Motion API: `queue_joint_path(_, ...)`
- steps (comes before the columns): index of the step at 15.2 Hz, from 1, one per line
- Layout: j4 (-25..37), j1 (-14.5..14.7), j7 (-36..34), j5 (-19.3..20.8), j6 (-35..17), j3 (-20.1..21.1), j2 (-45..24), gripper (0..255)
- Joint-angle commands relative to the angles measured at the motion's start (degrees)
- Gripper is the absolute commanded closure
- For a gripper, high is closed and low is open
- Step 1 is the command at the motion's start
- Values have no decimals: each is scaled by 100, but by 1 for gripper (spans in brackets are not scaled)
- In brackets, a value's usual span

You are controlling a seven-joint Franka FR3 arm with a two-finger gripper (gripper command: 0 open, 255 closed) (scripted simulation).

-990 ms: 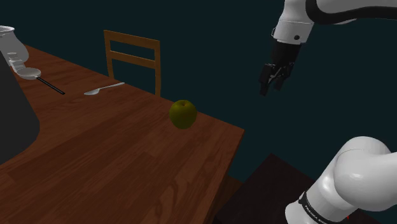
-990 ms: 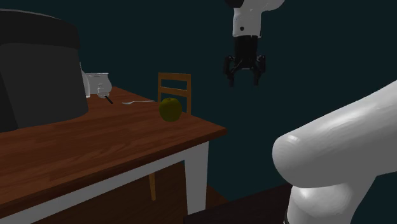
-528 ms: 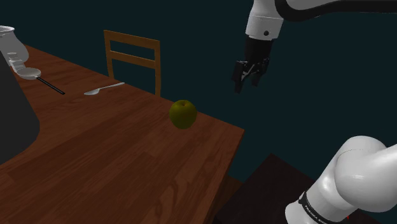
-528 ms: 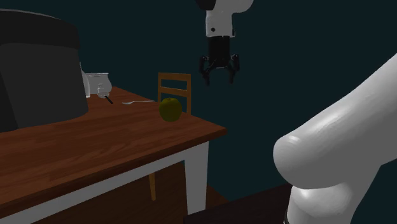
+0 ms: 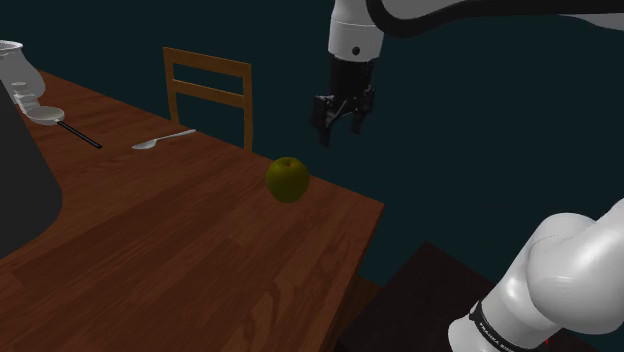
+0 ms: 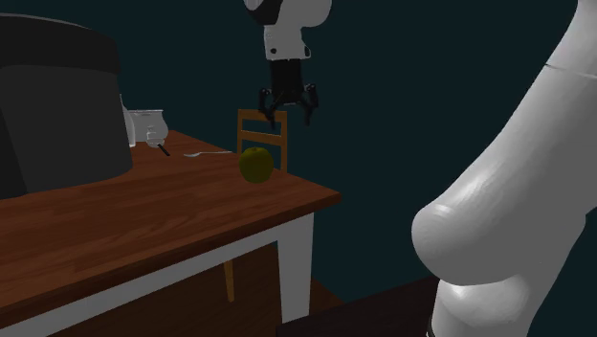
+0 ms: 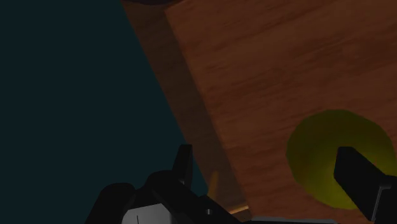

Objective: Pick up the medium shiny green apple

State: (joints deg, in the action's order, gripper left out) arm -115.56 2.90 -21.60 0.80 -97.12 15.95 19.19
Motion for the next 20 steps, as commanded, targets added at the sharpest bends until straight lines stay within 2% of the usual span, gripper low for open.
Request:
queue_joint_path(1,341,48,-258,109,-21,217,-361,0)
queue_joint_path(7,1595,237,-976,695,75,755,-1627,0)
queue_joint_path(14,1024,241,-1038,695,-464,741,-1596,0)
queue_joint_path(17,980,241,-1043,696,-508,741,-1596,0)
queue_joint_path(18,987,240,-1042,698,-506,740,-1601,255)
queue_joint_path(20,986,239,-1041,698,-506,740,-1600,255)
